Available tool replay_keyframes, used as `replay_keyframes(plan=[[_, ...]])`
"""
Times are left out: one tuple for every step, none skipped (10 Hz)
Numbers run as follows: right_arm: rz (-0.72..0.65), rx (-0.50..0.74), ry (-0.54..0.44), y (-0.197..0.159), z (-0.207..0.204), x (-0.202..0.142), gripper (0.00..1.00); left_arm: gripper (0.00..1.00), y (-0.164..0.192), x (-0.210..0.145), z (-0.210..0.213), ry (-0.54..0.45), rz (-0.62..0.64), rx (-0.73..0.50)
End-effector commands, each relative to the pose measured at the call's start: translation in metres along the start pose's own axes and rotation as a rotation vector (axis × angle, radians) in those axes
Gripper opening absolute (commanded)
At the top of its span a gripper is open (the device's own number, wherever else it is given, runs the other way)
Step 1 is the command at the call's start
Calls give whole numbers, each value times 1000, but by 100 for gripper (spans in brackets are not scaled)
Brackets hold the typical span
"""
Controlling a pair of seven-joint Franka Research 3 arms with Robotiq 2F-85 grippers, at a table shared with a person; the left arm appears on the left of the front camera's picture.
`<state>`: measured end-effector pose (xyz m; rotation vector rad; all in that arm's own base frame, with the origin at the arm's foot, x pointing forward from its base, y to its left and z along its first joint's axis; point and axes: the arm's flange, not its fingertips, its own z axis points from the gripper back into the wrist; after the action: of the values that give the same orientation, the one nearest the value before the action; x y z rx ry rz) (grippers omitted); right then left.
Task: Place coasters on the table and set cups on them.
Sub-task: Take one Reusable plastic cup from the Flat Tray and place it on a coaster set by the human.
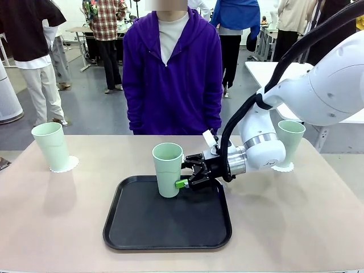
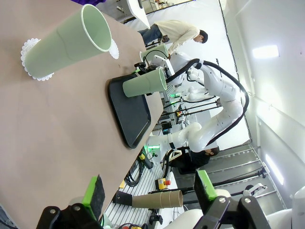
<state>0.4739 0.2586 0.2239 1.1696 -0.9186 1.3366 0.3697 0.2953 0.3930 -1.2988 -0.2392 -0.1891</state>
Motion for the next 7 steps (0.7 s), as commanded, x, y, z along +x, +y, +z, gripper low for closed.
replay_keyframes(plan=[[6, 19, 29, -10, -9, -1, 100, 100, -2, 0, 1, 0, 4, 11], [8, 24, 28, -14, -13, 2, 100, 100, -2, 0, 1, 0, 4, 11], [5, 38, 27, -15, -18, 3, 100, 100, -2, 0, 1, 0, 4, 11], [4, 48, 24, -17, -21, 4, 100, 100, -2, 0, 1, 0, 4, 11], [3, 53, 26, -18, -23, 5, 100, 100, -2, 0, 1, 0, 4, 11], [0, 55, 24, -18, -23, 6, 100, 100, -2, 0, 1, 0, 4, 11], [-1, 56, 22, -18, -23, 5, 100, 100, -2, 0, 1, 0, 4, 11]])
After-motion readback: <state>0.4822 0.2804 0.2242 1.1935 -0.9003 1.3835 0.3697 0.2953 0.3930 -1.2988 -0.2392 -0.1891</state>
